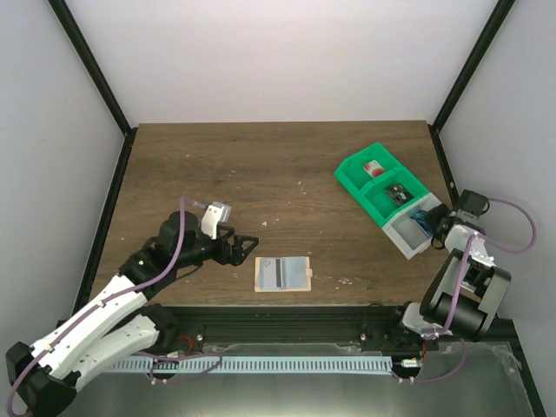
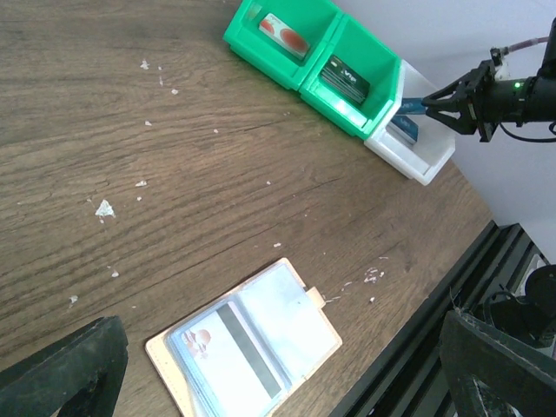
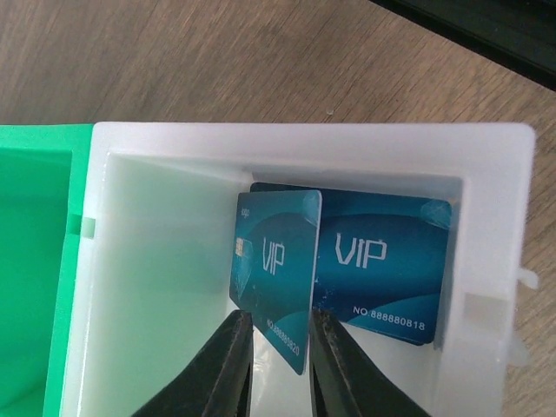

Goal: Take the credit cards out of the card holder

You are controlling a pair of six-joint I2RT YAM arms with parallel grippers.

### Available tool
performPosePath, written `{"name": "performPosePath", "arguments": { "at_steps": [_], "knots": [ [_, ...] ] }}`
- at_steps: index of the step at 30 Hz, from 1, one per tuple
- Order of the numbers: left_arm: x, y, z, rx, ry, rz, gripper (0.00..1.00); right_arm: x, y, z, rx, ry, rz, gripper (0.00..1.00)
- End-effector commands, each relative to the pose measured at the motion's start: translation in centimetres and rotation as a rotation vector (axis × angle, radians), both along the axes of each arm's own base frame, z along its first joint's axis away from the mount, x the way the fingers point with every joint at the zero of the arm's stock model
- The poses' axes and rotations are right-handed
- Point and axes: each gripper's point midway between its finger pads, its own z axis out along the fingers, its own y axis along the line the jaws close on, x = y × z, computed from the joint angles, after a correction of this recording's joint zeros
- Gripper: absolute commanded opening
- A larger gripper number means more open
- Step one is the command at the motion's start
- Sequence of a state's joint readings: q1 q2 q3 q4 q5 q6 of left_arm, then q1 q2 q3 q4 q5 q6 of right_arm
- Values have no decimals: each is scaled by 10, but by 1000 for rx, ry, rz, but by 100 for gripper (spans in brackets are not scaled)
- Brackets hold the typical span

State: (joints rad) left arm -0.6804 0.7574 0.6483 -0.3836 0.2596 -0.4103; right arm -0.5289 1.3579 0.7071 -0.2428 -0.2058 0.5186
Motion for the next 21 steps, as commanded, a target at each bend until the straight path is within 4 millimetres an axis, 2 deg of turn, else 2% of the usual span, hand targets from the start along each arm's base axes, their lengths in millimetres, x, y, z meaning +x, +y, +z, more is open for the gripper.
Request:
{"name": "performPosePath", "arguments": {
  "at_steps": [1,13,17,21],
  "knots": [
    [0,-2,1,-5,-16,-17,100,-6,-9,11,6,7,-69,21],
    [0,-2,1,-6,-16,-14,100,-9,-1,29,53,-52,-107,27],
    [2,-1,0,1,-15,-3,100,0,14,45,70,-110,-19,27],
    [5,0,-4,12,-5,11,100,13,49,63,91,-172,140,28]
  ]
}}
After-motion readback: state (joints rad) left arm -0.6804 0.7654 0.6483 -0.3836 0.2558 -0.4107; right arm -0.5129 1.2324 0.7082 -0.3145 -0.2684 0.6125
